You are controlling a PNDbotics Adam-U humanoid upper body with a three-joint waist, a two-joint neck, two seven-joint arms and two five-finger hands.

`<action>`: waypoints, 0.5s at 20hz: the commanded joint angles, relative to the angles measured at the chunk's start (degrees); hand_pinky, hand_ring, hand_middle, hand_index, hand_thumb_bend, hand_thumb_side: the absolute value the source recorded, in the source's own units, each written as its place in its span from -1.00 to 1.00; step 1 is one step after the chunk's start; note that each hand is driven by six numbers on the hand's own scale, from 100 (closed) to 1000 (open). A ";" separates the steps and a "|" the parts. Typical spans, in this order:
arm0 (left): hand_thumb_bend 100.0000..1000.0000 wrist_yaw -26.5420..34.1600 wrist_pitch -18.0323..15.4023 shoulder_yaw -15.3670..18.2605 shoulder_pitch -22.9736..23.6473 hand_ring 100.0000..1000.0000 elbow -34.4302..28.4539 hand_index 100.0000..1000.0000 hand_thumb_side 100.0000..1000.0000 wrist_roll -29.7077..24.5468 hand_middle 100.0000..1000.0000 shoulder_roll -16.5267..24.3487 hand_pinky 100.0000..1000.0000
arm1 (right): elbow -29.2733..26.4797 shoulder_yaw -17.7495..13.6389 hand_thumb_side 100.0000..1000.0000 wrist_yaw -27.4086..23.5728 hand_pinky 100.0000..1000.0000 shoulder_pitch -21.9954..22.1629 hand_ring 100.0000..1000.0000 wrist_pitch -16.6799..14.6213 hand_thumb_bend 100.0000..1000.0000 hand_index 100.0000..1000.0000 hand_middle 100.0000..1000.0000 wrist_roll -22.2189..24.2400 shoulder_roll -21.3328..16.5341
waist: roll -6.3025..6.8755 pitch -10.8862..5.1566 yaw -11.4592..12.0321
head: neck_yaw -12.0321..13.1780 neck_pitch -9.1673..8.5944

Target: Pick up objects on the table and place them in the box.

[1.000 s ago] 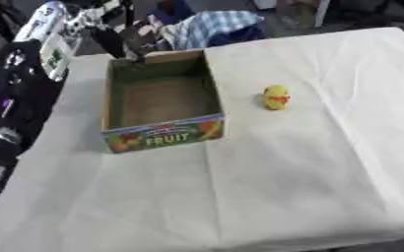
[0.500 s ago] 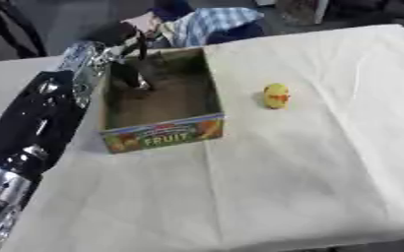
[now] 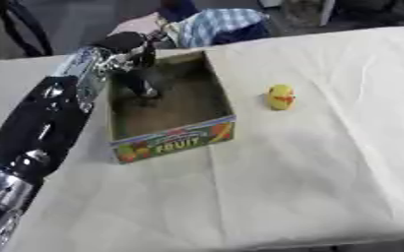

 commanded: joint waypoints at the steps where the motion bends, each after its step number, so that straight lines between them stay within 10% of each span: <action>1: 0.66 2.35 -0.51 -0.45 -0.76 0.26 -4.12 0.50 -0.32 -3.35 0.31 3.02 0.34 | -0.19 -0.79 0.05 -0.05 -0.12 -0.55 0.12 -0.02 -0.53 0.57 0.20 0.06 -0.87 | -0.49 -1.16 0.37 | -0.19 0.15; 10: 0.83 14.75 3.22 2.32 3.21 0.10 -17.59 0.42 -0.19 2.34 0.21 10.58 0.32 | 1.51 0.01 0.02 1.01 -0.09 -2.53 0.15 0.52 -0.52 0.59 0.23 1.46 -4.84 | -1.63 -1.97 3.72 | -1.32 0.86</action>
